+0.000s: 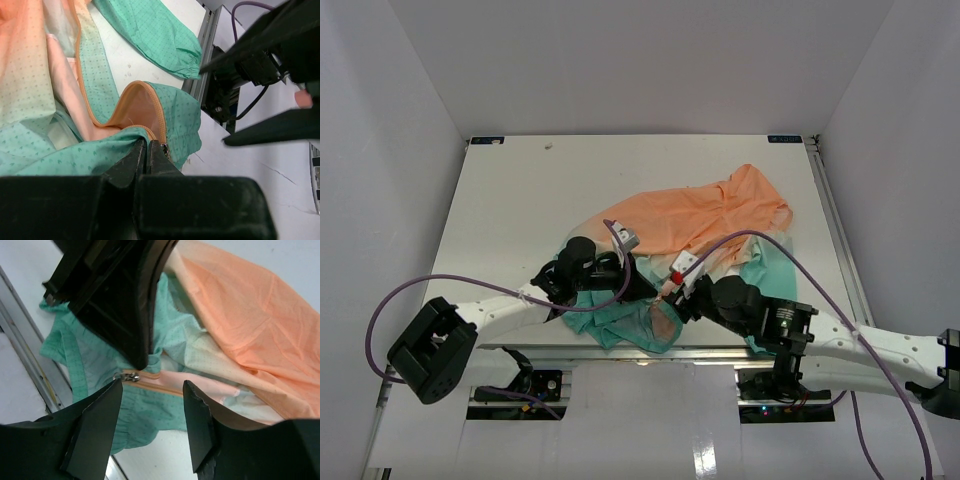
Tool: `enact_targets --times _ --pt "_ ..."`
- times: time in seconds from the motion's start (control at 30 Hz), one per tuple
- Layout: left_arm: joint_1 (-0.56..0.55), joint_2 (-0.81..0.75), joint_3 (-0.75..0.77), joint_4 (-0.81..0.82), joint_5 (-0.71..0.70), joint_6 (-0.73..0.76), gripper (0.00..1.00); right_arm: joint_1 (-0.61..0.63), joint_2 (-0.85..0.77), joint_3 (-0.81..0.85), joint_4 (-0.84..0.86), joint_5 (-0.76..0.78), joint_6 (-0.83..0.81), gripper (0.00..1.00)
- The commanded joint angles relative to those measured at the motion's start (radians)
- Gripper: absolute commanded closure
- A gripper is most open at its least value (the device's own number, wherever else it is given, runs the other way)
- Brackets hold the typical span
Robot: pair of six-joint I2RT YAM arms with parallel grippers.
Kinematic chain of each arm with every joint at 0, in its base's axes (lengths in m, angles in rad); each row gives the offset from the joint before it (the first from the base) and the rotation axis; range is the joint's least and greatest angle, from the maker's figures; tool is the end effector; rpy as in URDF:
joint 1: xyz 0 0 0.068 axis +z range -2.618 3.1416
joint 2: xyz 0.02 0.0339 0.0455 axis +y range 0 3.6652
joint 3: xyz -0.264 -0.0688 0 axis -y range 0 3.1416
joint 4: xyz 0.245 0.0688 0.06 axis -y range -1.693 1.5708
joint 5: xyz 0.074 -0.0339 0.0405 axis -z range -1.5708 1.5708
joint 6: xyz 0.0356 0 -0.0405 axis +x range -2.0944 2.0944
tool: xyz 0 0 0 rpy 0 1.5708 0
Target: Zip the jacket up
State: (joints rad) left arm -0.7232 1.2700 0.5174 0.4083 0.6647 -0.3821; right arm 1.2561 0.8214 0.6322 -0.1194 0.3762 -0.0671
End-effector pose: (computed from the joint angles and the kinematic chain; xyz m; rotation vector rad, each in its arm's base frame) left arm 0.1786 -0.1870 0.2075 0.8300 1.9157 -1.3455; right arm 0.0725 0.1805 0.2871 -0.9415 1.6316 0.4695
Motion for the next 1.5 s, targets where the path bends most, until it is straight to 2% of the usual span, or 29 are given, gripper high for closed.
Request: enact_targets --times 0.0,0.27,0.53,0.87,1.3,1.47 --pt "0.02 -0.005 -0.011 0.046 0.041 -0.038 1.0 0.102 0.091 0.045 0.037 0.145 -0.052 0.4" --pt "0.027 0.004 -0.015 0.04 0.029 -0.043 1.0 0.22 0.156 0.024 0.095 0.277 -0.074 0.35" --pt "0.035 0.006 -0.022 0.061 0.041 -0.063 1.0 0.222 0.238 0.034 0.107 0.262 -0.104 0.33" --pt "0.042 0.003 -0.022 0.057 0.046 -0.063 1.0 0.231 0.332 0.056 0.145 0.32 -0.111 0.33" --pt "0.045 0.001 -0.03 0.073 0.06 -0.067 1.0 0.233 0.341 0.053 0.197 0.384 -0.117 0.4" --pt "0.045 0.0 -0.03 0.073 0.062 -0.067 1.0 0.232 0.355 0.06 0.196 0.4 -0.117 0.5"
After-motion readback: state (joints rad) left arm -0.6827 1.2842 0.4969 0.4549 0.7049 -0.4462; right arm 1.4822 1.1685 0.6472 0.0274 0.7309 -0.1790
